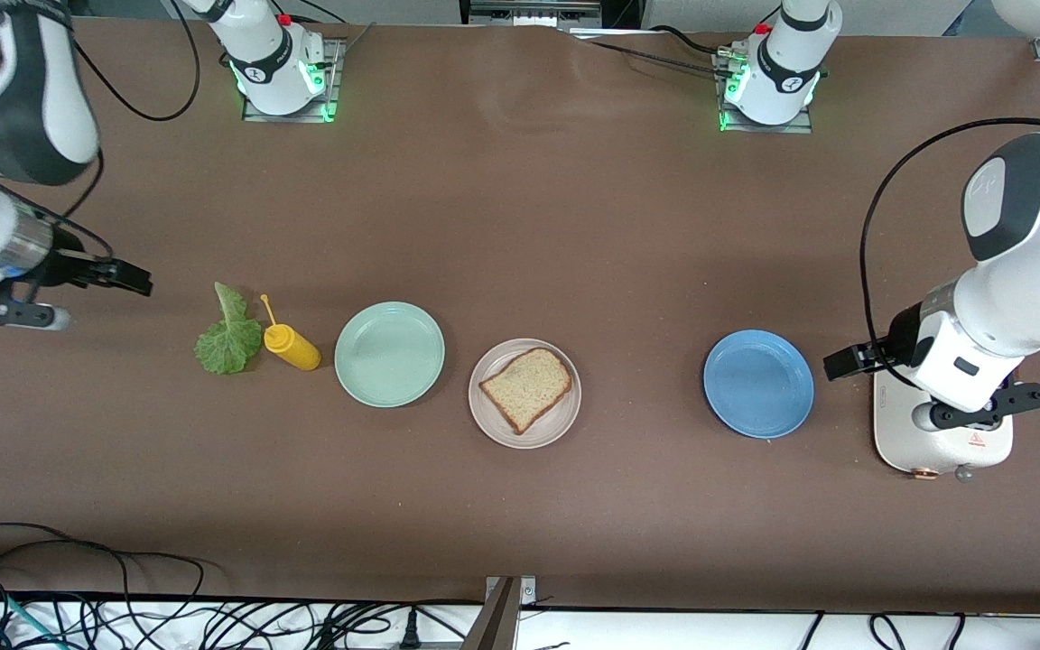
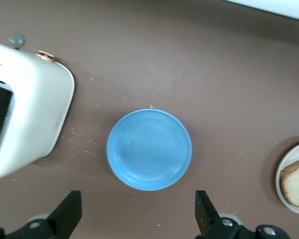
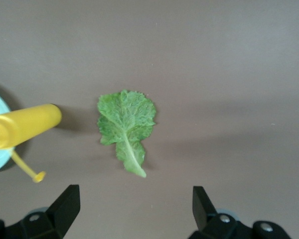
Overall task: Make sandwich on beige plate with both arms
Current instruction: 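Return the left gripper to the toaster while the right gripper reaches the lettuce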
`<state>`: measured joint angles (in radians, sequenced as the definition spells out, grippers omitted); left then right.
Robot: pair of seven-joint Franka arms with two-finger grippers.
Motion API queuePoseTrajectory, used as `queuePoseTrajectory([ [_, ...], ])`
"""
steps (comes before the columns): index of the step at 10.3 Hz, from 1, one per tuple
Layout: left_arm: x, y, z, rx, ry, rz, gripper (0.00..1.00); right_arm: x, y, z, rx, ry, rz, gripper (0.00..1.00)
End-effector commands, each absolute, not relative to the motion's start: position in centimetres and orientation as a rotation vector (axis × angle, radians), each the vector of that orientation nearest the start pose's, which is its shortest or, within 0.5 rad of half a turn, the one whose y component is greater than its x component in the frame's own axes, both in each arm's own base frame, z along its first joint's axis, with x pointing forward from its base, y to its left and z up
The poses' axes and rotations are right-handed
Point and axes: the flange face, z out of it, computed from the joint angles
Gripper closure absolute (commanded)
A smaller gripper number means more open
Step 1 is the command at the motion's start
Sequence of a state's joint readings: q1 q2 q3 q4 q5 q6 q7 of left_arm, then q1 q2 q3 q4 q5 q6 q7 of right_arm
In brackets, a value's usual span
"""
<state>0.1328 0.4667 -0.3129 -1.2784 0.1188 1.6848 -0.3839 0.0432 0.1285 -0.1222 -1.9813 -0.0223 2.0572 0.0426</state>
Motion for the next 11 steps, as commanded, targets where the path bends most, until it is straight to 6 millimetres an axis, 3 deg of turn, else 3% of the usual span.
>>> queuePoseTrajectory([
  [1, 66.8, -5.2, 51.2, -3.096, -0.214, 0.097, 0.00, 53.5, -4.5, 33.1, -3.178, 0.162, -0.065, 0.00],
  [3, 65.8, -2.9, 53.6, -3.096, -0.164, 0.077, 0.00, 51.4, -4.3, 27.1, -3.178, 0.119, -0.168, 0.00],
  [5, 64.5, -2.6, 57.5, -3.102, -0.086, -0.015, 0.00, 50.0, -4.2, 23.2, -3.182, 0.064, -0.228, 0.00],
  [8, 63.2, -2.1, 61.4, -3.093, -0.098, -0.109, 0.00, 49.4, -4.1, 19.8, -3.187, 0.063, -0.210, 0.00],
  [9, 62.8, -2.0, 61.6, -3.091, -0.101, -0.088, 0.00, 49.3, -4.1, 19.3, -3.189, 0.064, -0.198, 0.00],
  [10, 63.0, -1.3, 60.6, -3.123, -0.119, -0.054, 0.00, 49.2, -4.1, 19.0, -3.190, 0.064, -0.188, 0.10],
  [11, 63.4, 0.2, 59.7, -3.191, -0.168, -0.024, 0.00, 49.2, -4.0, 19.0, -3.189, 0.064, -0.186, 0.33],
])
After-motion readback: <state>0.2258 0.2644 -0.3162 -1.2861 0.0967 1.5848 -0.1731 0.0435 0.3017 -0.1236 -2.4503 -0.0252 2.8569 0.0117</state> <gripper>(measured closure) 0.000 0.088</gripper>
